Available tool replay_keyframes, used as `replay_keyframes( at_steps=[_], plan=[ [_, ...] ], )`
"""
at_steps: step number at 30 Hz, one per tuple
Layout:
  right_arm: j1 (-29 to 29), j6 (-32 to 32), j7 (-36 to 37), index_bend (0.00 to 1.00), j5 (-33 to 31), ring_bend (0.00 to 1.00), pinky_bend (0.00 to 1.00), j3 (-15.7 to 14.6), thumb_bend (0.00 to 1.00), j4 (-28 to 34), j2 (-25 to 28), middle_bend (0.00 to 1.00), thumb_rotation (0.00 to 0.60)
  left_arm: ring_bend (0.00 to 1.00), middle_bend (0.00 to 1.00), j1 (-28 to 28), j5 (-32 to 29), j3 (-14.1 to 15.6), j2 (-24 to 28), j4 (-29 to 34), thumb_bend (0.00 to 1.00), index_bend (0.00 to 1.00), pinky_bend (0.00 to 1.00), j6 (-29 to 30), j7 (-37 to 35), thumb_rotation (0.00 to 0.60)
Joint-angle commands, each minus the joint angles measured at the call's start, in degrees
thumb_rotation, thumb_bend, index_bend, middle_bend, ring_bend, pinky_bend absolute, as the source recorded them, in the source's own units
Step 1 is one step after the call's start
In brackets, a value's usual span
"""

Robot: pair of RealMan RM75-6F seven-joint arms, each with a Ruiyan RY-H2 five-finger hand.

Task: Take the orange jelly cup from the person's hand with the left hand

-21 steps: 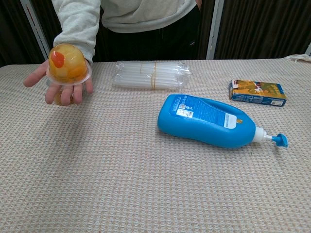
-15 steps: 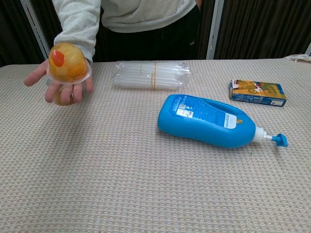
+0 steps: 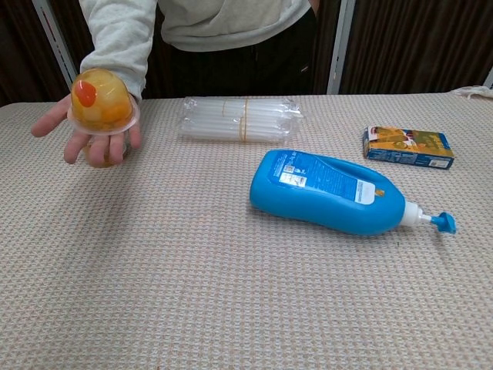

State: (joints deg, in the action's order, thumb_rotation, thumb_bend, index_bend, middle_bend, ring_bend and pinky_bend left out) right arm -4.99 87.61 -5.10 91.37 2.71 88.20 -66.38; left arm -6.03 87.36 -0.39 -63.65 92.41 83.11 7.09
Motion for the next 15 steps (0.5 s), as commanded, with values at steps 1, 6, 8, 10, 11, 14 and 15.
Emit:
replay_keyframes(
  at_steps=[1,6,8,10,11,14,15],
  plan=[
    [0.1,0.1,-0.4,0.08,0.1,0.0,0.0,-0.1,0.11,-0.4,0.0,0.0,0.6,0.0,0.0,-0.1,0.1,0.1,0.0,0.1,0.13,0.0,0.0,-0.2,0.2,0.6],
    [0.3,0.0,0.2,0.09,-0.6,0.0,0.0,0.0,0.11,-0.1,0.2,0.0,0.6,0.0,0.0,-0.3,0.4,0.3,0.0,0.5,0.13,0.0,0.0,-0.5,0.8,0.6],
    [0.3,0.0,-0.1,0.09,-0.5,0.0,0.0,-0.1,0.11,0.0,0.4,0.0,0.6,0.0,0.0,-0.6,0.3,-0.1,0.1,0.8,0.13,0.0,0.0,-0.6,0.8,0.6],
    [0.3,0.1,-0.8,0.09,-0.1,0.0,0.0,-0.2,0.11,0.0,0.3,0.0,0.6,0.0,0.0,-1.8,0.1,-1.1,0.5,1.7,0.13,0.0,0.0,-1.4,1.3,0.6],
    [0.3,0.2,-1.1,0.09,0.1,0.0,0.0,-0.3,0.11,-0.1,0.3,0.0,0.6,0.0,0.0,-2.5,-0.2,-1.7,0.9,2.5,0.14,0.01,0.0,-2.1,1.8,0.6],
    [0.2,0.1,-1.6,0.09,0.4,0.0,0.0,-0.4,0.11,-0.2,0.2,0.0,0.6,0.0,0.0,-6.0,-2.6,-4.3,3.2,7.0,0.14,0.04,0.0,-6.0,4.9,0.6],
    [0.1,-0.2,-1.6,0.1,0.3,0.0,0.0,-0.4,0.11,-0.2,0.2,0.0,0.6,0.0,0.0,-7.5,-4.3,-5.5,4.2,9.5,0.14,0.04,0.0,-8.1,6.4,0.6]
  ],
)
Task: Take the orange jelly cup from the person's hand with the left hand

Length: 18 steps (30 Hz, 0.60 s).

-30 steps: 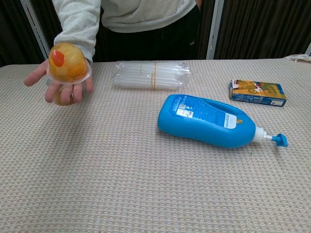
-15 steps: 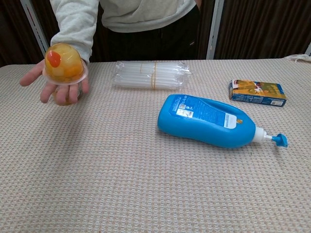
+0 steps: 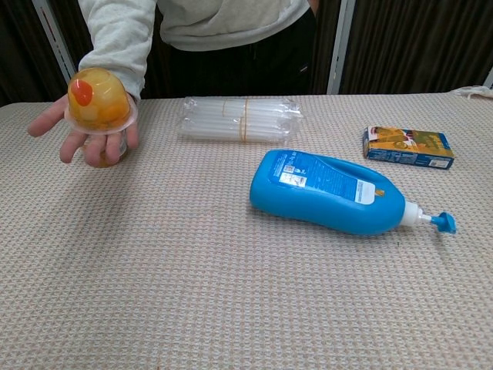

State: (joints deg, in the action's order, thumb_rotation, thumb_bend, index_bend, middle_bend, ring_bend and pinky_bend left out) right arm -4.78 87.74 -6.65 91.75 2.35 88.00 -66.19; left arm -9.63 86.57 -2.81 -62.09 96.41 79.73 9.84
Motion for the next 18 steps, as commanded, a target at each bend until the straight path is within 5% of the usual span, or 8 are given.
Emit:
replay_keyframes(
  at_steps=[1,11,18],
  plan=[
    [-0.1,-0.6,-0.2,0.1,-0.3,0.0,0.0,-0.1,0.11,0.1,0.1,0.0,0.6,0.0,0.0,-5.5,-5.4,-4.3,3.7,8.2,0.16,0.04,0.0,-6.8,5.3,0.6],
    [-0.7,-3.0,-0.2,0.1,-2.0,0.0,0.0,-0.2,0.11,1.0,0.7,0.0,0.6,0.0,0.0,-22.2,-31.1,-14.3,5.2,20.4,0.24,0.12,0.06,-19.9,25.0,0.6],
    [-0.5,-3.1,0.1,0.1,-2.1,0.0,0.0,-0.4,0.11,1.5,1.2,0.0,0.6,0.0,0.0,-31.9,-46.6,-15.4,2.9,23.9,0.29,0.15,0.09,-18.5,38.2,0.6]
  ],
)
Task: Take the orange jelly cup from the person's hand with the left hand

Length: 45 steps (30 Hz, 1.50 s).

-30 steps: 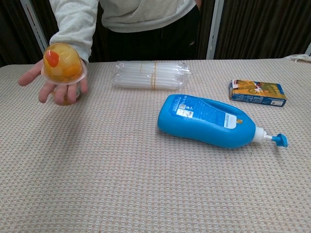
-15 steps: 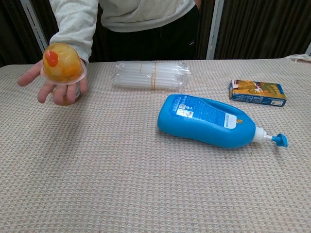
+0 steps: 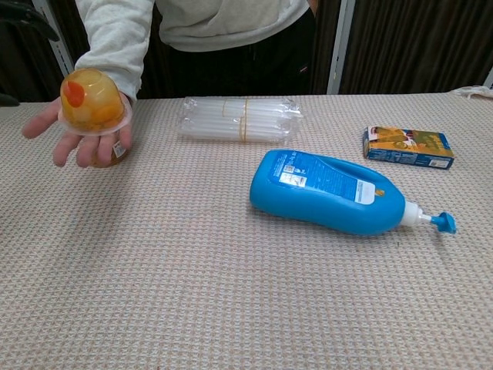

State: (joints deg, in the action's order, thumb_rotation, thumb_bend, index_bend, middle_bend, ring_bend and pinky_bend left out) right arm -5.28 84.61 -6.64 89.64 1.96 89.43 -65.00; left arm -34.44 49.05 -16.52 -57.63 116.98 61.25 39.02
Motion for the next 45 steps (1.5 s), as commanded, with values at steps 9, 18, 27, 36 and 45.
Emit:
replay_keyframes(
  at_steps=[9,18,27,36,45],
  plan=[
    [0.0,-0.4,0.1,0.1,-0.1,0.0,0.0,-0.2,0.11,0.4,0.4,0.0,0.6,0.0,0.0,-16.9,-25.2,-0.2,-7.3,3.0,0.29,0.18,0.1,4.2,20.1,0.6],
    [0.1,-0.8,0.7,0.11,-0.6,0.0,0.0,-0.3,0.11,0.8,0.7,0.0,0.6,0.41,0.48,-21.7,-30.9,1.0,-12.2,2.1,0.47,0.74,0.48,11.4,24.4,0.6],
    [0.1,-0.7,0.8,0.11,-0.8,0.0,0.0,-0.2,0.11,0.9,0.8,0.0,0.6,0.51,0.57,-20.0,-15.8,5.1,-16.1,0.2,0.52,0.81,0.57,18.8,21.2,0.6],
    [0.3,-0.8,0.7,0.11,-1.2,0.0,0.0,-0.2,0.11,1.2,0.9,0.0,0.6,0.51,0.57,-13.4,-3.5,8.3,-6.8,10.1,0.52,0.82,0.57,21.6,13.0,0.6],
    [0.3,-0.6,-0.1,0.11,-1.5,0.0,0.0,0.1,0.11,1.5,0.7,0.0,0.6,0.51,0.57,-0.7,18.0,22.9,4.6,10.0,0.52,0.82,0.57,17.3,-0.9,0.6]
  ],
)
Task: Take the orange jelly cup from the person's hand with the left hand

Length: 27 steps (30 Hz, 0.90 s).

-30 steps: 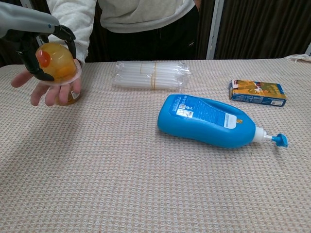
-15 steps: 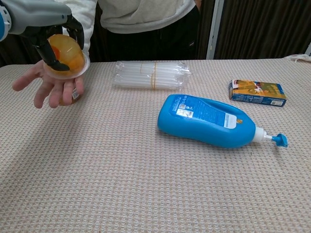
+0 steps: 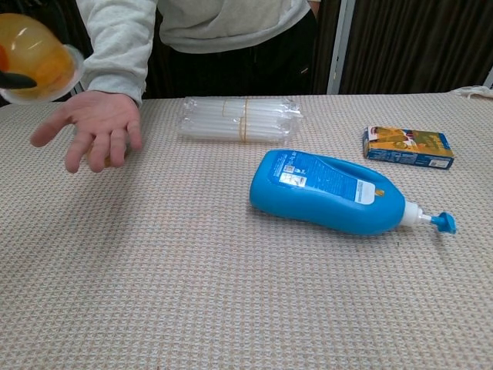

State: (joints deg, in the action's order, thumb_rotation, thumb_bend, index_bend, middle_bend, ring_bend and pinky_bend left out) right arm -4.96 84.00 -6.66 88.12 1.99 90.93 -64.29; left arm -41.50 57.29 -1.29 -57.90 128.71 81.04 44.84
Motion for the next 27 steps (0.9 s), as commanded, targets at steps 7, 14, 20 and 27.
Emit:
replay_keyframes(
  at_steps=[7,14,20,27],
  plan=[
    [0.0,-0.1,-0.2,0.11,-0.4,0.0,0.0,0.2,0.11,0.2,-0.2,0.0,0.6,0.5,0.57,11.9,17.2,13.3,0.5,-14.3,0.52,0.81,0.56,-8.0,-16.5,0.6],
    [0.0,-0.1,0.0,0.11,-0.5,0.0,0.0,0.3,0.11,0.3,-0.2,0.0,0.6,0.44,0.48,13.0,16.1,13.0,-8.7,-25.2,0.52,0.75,0.51,-13.7,-14.8,0.6],
    [0.0,0.0,0.3,0.11,-0.5,0.0,0.0,0.3,0.11,0.2,-0.2,0.0,0.6,0.06,0.04,13.1,14.6,11.3,-13.9,-29.2,0.43,0.33,0.15,-15.9,-14.1,0.6],
    [0.1,0.2,0.9,0.11,-0.4,0.0,0.0,0.3,0.11,0.1,-0.1,0.0,0.6,0.0,0.0,13.7,16.2,10.0,-14.1,-28.9,0.27,0.02,0.0,-14.0,-13.6,0.6]
  ],
)
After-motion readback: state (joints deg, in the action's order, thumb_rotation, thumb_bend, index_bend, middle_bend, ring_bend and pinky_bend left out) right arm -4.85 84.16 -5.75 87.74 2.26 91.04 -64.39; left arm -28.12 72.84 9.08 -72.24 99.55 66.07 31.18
